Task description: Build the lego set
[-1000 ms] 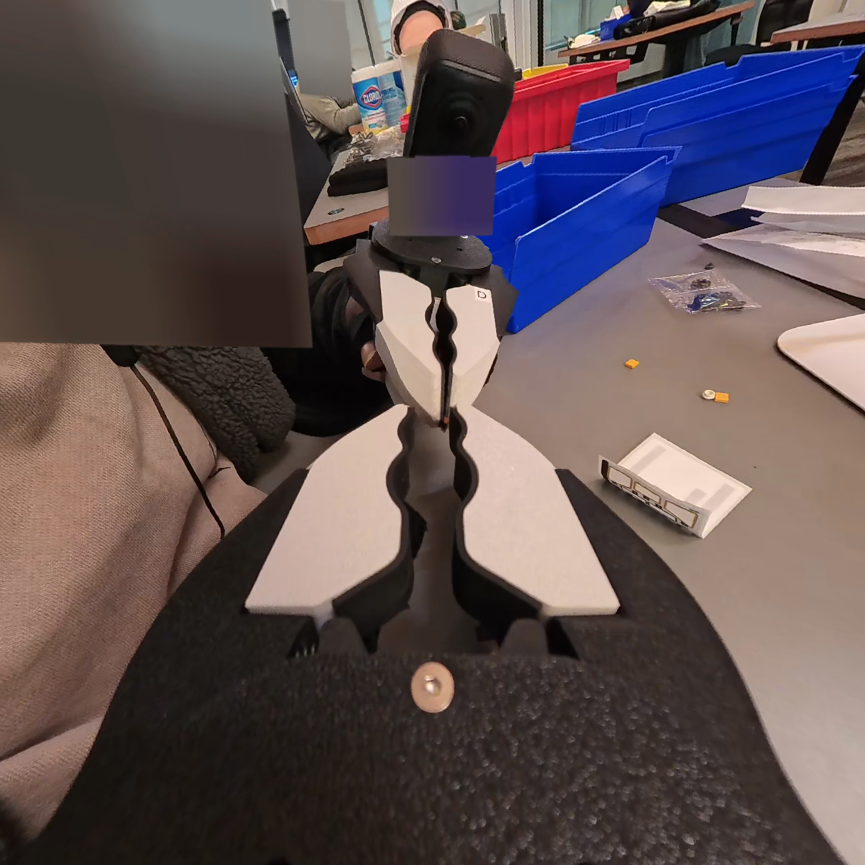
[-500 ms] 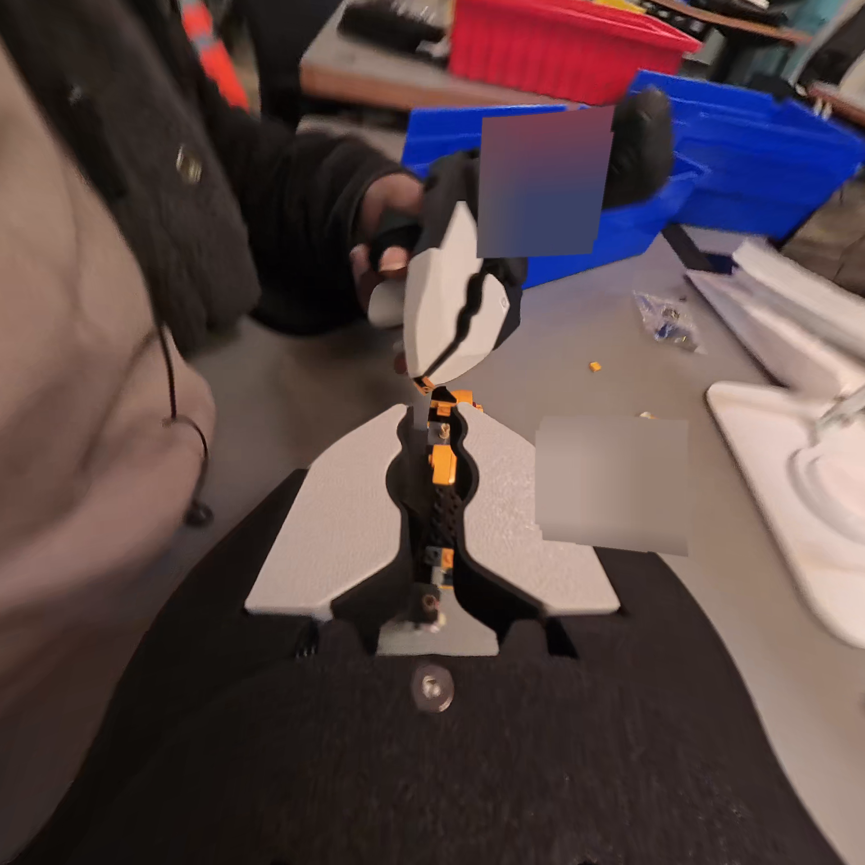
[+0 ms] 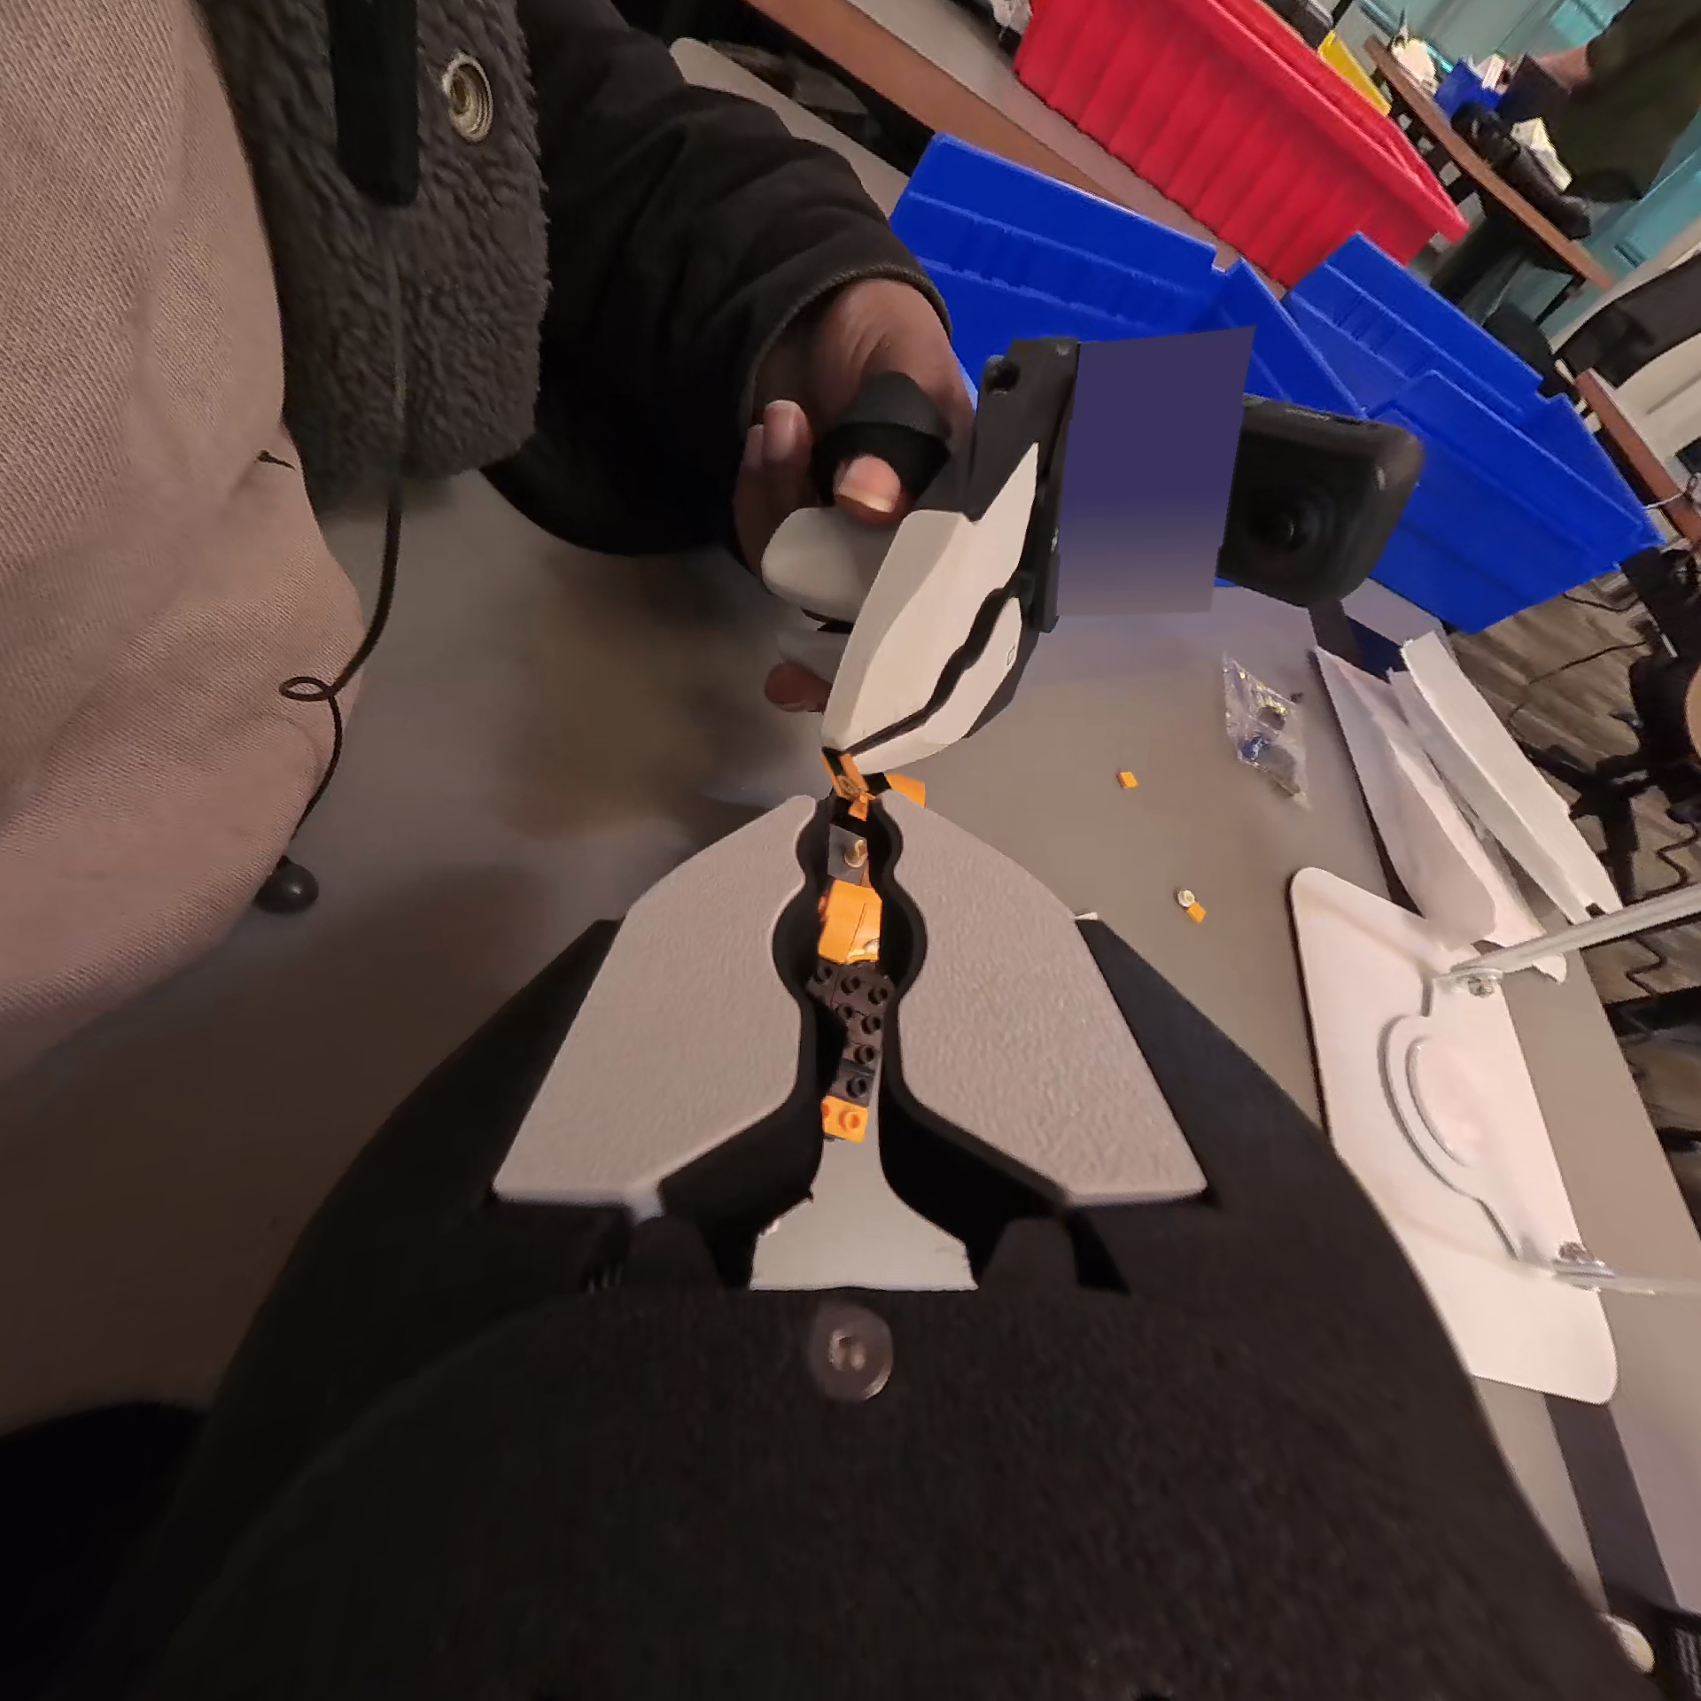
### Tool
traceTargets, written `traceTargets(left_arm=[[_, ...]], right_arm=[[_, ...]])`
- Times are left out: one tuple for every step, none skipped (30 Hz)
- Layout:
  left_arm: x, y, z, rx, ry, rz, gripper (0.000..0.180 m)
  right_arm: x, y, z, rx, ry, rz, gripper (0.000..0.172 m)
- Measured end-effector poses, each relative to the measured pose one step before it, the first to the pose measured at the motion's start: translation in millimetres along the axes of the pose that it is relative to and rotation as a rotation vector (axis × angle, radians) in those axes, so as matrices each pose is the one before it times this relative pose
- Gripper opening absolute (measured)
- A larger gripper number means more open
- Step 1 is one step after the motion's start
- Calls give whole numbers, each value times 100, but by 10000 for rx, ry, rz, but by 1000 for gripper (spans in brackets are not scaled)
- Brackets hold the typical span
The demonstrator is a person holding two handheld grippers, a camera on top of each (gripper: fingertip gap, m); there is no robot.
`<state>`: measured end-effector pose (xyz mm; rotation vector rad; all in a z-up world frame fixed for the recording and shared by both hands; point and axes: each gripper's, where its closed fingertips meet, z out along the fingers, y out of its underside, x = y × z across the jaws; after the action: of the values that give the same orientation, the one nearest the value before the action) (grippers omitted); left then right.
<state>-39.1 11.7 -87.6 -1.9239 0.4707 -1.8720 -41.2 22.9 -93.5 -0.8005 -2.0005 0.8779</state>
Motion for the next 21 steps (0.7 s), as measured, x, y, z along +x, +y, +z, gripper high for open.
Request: traceTargets(left_arm=[[-29, 28, 17, -19, -12, -11, 0], [0, 38, 19, -17, 10, -16, 0], [-20, 15, 24, -9, -5, -11, 0], [-38, 43, 20, -28, -26, -3, 0], [-46, 42, 13, -24, -27, -7, 0], [-16, 27, 14, -9, 0, -13, 0], [-25, 38, 26, -20, -11, -7, 0], [-34, 41, 21, -27, -19, 3, 0], [22, 34, 26, -19, 11, -1, 0], [5, 43, 32, -23, -9, 6, 0], [-15, 18, 12, -11, -18, 8, 0], [-10, 1, -11, -1, -8, -1, 0], [-15, 14, -4, -6, -8, -6, 0], [-15, 34, 18, -18, -4, -8, 0], [27, 51, 28, -29, 7, 5, 0], [41, 62, 39, -41, 14, 10, 0], [14, 54, 43, -36, -6, 14, 0], [-5, 39, 36, -19, -1, 4, 0], [-3, 15, 8, -4, 2, -14, 0], [-21, 23, 0, -14, -12, -3, 0], [-13, 26, 9, -16, -5, -2, 0]], right_arm=[[-4, -37, -7, 24, -30, 35, 7], [-32, -37, 8, 15, -34, 34, 7], [-90, -1, 32, -3, -53, -1, 7], [-102, 17, 39, -17, -55, 3, 7], [-24, -19, 25, 16, -17, 27, 7], [-54, -85, -14, 59, -48, 56, 7], [-45, -43, -8, 19, -54, 61, 6], [0, 16, -11, -16, -7, 10, 6], [-15, 45, 7, -22, -14, 9, 5], [-45, 26, 15, -11, -32, 43, 5], [-46, 9, 11, 2, -25, 32, 4], [-40, 21, 8, 4, -12, 12, 3], [-32, 28, 12, -3, -8, 14, 3], [-2, 26, 10, -5, 2, 13, 3], [-11, 48, 21, -15, -10, 25, 4], [-39, 56, 35, -40, -40, 32, 6], [-30, 55, 25, -31, -28, 5, 6], [-33, 13, 26, -13, -20, -19, 7], [-79, -20, 10, -5, -57, -14, 8], [-59, -32, 10, 2, -34, -17, 8], [-25, -25, 14, -9, -13, -30, 7]])
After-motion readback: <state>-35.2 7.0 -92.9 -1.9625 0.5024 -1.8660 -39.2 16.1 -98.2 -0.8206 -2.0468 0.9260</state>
